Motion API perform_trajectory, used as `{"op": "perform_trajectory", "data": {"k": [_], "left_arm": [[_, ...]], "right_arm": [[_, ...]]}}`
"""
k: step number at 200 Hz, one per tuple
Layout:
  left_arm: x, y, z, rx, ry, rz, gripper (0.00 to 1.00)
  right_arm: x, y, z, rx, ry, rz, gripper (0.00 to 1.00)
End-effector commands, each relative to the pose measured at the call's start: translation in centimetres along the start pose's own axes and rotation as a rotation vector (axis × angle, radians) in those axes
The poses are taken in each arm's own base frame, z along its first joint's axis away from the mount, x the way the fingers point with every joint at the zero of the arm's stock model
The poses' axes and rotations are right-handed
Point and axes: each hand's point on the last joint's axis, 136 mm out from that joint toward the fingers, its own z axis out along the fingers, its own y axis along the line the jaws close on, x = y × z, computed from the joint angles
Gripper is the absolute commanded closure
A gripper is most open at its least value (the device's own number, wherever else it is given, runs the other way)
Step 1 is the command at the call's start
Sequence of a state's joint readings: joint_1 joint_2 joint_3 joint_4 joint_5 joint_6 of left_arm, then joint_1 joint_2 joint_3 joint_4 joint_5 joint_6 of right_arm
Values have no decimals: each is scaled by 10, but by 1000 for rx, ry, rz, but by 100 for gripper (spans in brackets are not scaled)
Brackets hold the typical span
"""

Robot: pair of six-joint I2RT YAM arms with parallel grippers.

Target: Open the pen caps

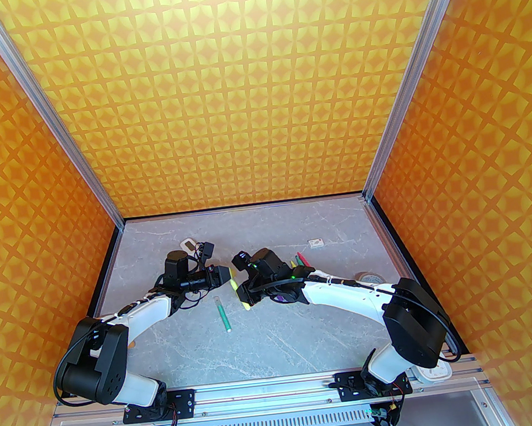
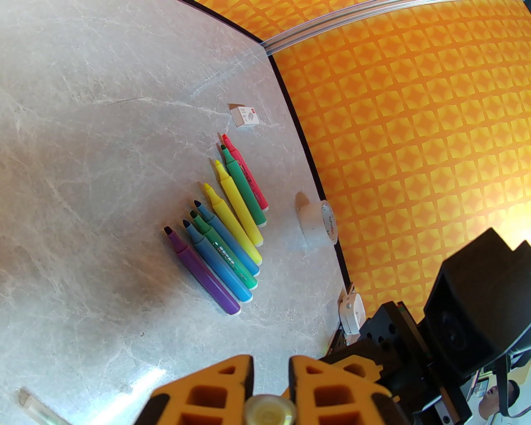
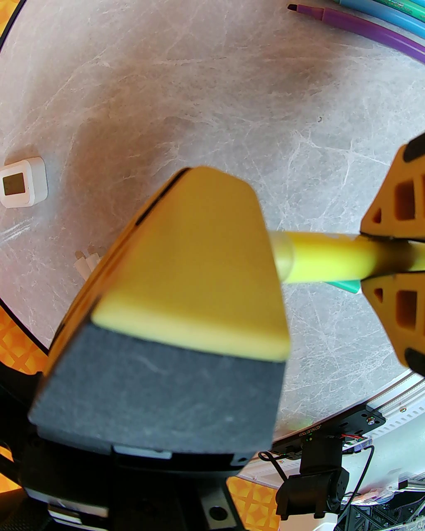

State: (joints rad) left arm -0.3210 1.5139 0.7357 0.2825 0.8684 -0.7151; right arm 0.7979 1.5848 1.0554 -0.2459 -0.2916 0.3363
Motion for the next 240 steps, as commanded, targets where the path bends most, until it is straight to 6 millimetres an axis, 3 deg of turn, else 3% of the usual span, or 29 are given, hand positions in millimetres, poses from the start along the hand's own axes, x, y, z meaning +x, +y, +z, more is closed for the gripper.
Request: {"op": "perform_trajectory", "data": {"k": [1,37,115,197,240], "left_arm": [[-6,-9,2,27,-2,20,95],[-9,-15,2,43,-9,22,100],[-13,-21,1,58,-18,24,100],[-20,-19,-6,56,-49,12,100],[-33,-10,-13,22,-98,-10,100]], "right_arm": [[-8,-3,-2,15,-34,-11,80],[-3,-4,3,10,-20,-9,70],[4,-5,11,-4,5,-1,67],[10,-8,9,4,18,-5,89],[18,-8,3,4,29,-7,94]]}}
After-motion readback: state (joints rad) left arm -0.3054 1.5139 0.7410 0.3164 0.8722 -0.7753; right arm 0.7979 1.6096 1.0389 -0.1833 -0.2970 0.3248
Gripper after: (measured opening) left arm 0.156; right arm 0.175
